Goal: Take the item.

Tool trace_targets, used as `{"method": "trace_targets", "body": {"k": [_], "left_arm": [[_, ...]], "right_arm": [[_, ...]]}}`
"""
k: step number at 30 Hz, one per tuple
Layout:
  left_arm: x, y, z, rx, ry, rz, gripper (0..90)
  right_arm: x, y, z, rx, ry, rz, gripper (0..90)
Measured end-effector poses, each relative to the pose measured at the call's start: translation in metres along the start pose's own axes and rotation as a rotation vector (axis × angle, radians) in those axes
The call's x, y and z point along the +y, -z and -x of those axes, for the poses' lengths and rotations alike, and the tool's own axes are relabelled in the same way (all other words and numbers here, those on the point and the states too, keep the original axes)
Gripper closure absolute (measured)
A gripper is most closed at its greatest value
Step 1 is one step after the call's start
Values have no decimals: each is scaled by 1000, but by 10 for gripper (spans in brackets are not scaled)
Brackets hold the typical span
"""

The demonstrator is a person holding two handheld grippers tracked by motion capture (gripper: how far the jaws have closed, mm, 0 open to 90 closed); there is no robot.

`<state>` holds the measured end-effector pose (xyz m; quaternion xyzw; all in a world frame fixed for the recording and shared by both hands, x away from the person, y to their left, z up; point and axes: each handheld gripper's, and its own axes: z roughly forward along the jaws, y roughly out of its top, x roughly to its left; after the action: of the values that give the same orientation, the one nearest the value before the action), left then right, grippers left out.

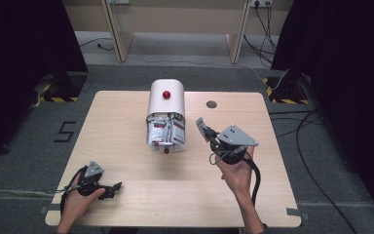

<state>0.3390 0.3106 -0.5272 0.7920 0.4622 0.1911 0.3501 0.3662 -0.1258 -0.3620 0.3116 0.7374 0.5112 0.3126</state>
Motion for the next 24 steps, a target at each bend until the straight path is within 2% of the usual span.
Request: {"method": "trace_targets", "body": {"k": [11,18,24], "left_arm": [[0,0,0,0,1,0,0],[0,0,0,-1,0,0,0],[0,0,0,-1,0,0,0]], "right_arm": [[-23,6,8,-19,-49,21,889],[-31,3,16,-36,-52,1,889],[-44,-1,28,-61,-86,-28,889]]}}
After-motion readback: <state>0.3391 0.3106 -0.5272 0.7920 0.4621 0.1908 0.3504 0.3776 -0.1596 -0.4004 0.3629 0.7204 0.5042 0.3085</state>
